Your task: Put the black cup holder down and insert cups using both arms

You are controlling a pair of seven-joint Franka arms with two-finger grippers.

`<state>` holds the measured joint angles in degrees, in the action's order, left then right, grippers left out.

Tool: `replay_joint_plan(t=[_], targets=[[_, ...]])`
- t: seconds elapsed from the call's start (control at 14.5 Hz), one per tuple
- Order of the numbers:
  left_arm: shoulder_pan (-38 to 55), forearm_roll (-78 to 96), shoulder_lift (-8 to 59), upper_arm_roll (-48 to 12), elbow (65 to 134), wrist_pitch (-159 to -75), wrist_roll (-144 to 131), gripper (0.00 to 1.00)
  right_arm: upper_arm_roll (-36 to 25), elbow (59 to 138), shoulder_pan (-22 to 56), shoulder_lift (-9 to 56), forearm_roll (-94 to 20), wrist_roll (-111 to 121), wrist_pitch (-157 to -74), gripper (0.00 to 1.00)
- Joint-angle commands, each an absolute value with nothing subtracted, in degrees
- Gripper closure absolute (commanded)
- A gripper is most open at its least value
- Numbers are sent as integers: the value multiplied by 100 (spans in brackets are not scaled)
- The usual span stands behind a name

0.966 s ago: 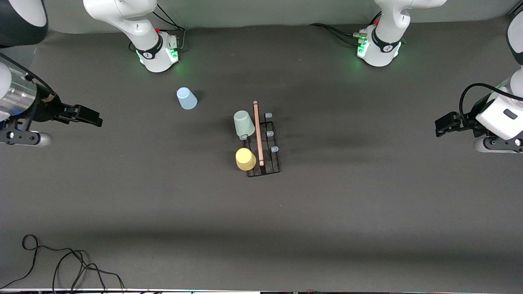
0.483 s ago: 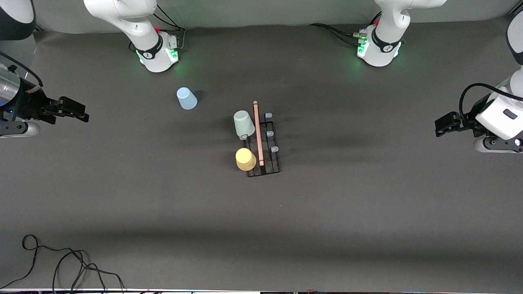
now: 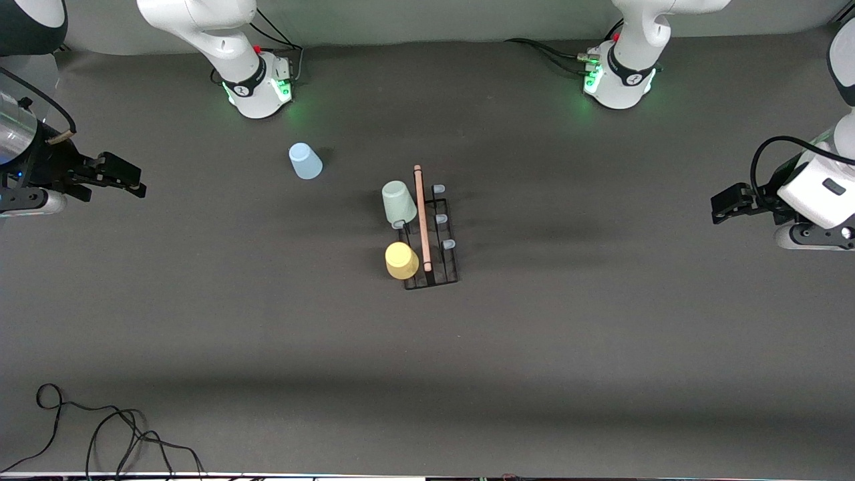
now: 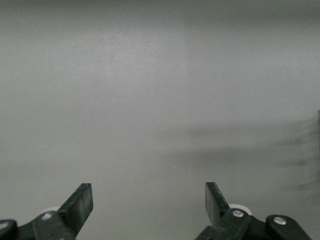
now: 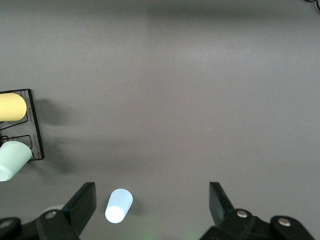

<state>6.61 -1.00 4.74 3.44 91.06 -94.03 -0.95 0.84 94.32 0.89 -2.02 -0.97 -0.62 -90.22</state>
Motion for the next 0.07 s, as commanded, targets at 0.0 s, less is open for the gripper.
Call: replay_joint_plan(t=[0.0], targets=[[703, -149, 439, 360, 9123, -9431, -26, 0, 132, 9431, 26, -273, -53, 26, -9079, 0]])
